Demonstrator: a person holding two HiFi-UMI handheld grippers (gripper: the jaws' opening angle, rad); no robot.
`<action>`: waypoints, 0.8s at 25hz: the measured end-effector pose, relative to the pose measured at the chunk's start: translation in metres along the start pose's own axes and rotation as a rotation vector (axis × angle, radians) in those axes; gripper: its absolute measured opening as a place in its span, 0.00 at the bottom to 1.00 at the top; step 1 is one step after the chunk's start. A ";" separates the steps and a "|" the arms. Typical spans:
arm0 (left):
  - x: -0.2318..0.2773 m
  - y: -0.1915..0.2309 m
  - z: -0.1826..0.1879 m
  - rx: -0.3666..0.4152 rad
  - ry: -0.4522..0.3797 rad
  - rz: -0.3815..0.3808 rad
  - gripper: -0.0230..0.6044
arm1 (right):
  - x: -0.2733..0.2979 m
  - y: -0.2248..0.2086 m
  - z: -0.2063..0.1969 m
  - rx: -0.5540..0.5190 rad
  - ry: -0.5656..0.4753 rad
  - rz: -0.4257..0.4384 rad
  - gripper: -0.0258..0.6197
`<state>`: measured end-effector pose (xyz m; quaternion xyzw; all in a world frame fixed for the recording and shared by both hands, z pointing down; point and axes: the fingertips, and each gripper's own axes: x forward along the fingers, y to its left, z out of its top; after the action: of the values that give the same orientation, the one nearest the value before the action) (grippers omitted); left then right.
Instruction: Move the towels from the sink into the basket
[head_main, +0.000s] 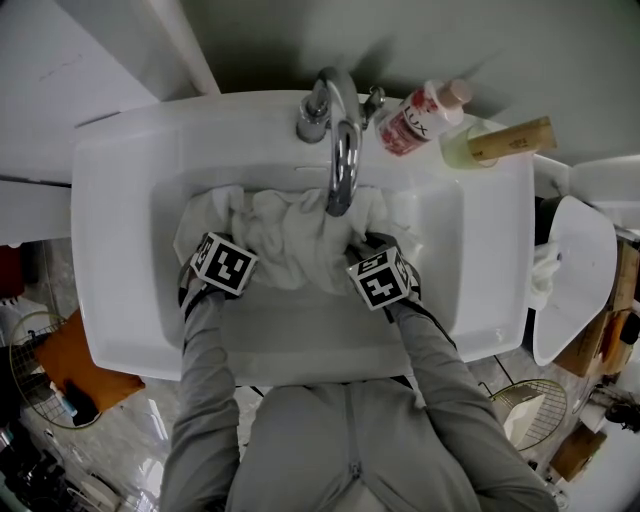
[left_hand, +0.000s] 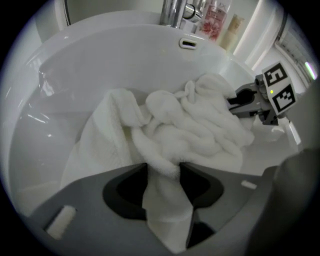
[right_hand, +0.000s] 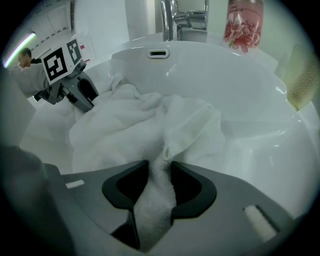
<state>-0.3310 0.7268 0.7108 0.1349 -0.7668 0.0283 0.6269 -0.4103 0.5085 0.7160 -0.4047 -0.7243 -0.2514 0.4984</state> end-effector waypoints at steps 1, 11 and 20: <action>-0.001 0.000 0.001 -0.001 0.000 0.003 0.43 | 0.000 0.003 0.000 -0.007 -0.001 0.009 0.24; -0.002 -0.015 0.001 0.026 -0.003 0.014 0.26 | -0.008 0.010 0.003 -0.038 -0.015 -0.014 0.11; -0.041 -0.016 0.010 -0.006 -0.141 0.074 0.24 | -0.063 0.003 0.030 0.027 -0.206 -0.069 0.11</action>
<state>-0.3298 0.7163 0.6666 0.1059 -0.8136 0.0395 0.5703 -0.4124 0.5122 0.6465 -0.3964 -0.7884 -0.2160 0.4178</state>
